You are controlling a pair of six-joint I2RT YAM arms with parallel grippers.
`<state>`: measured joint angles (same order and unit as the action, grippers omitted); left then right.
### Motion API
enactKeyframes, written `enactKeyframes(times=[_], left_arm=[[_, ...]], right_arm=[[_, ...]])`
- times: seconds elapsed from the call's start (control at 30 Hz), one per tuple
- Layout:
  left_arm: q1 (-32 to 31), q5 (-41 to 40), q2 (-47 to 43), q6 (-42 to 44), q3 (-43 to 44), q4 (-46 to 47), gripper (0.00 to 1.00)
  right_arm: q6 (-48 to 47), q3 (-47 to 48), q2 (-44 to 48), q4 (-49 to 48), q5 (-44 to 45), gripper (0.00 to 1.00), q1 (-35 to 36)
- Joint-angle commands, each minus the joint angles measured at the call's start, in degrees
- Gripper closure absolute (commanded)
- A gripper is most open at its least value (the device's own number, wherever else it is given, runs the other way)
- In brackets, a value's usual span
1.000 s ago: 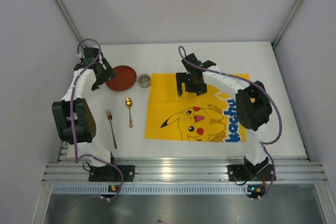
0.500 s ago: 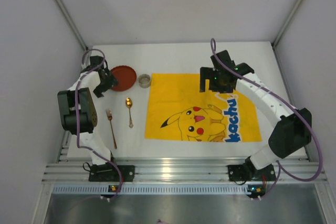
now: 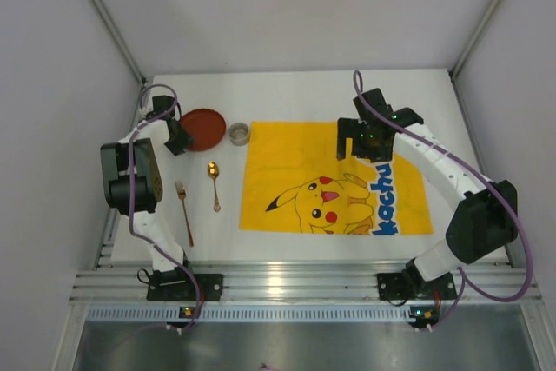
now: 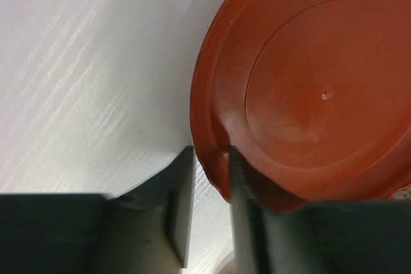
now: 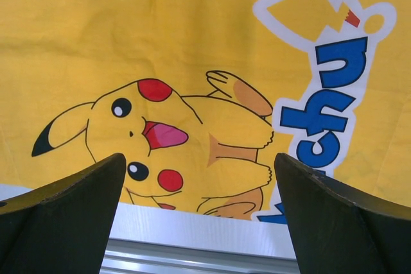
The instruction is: Set the dinner table for one person
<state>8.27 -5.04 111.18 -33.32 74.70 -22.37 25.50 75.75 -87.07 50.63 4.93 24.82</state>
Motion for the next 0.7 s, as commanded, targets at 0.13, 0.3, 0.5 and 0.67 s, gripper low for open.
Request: enactKeyframes(times=[0.13,0.3,0.5,0.67], left_arm=[[0.34,1.44,0.80,-0.69,2.03,0.93,1.00],[0.25,-1.64,-6.74,-1.30,2.56,0.75,1.00],[-0.62,-1.04,-12.99,-2.88,7.91,0.14,1.00],[-8.07,4.67,-13.27,-1.15,12.40,0.39,1.00]], right_arm=[[-0.45,1.95,0.41,0.26,0.61,0.00,-1.09],[-0.27,2.04,1.11,0.34,1.05,0.00,-1.18],[-0.10,2.91,2.78,0.43,3.16,0.00,-1.97],[0.34,2.57,4.89,1.40,6.14,0.00,-3.02]])
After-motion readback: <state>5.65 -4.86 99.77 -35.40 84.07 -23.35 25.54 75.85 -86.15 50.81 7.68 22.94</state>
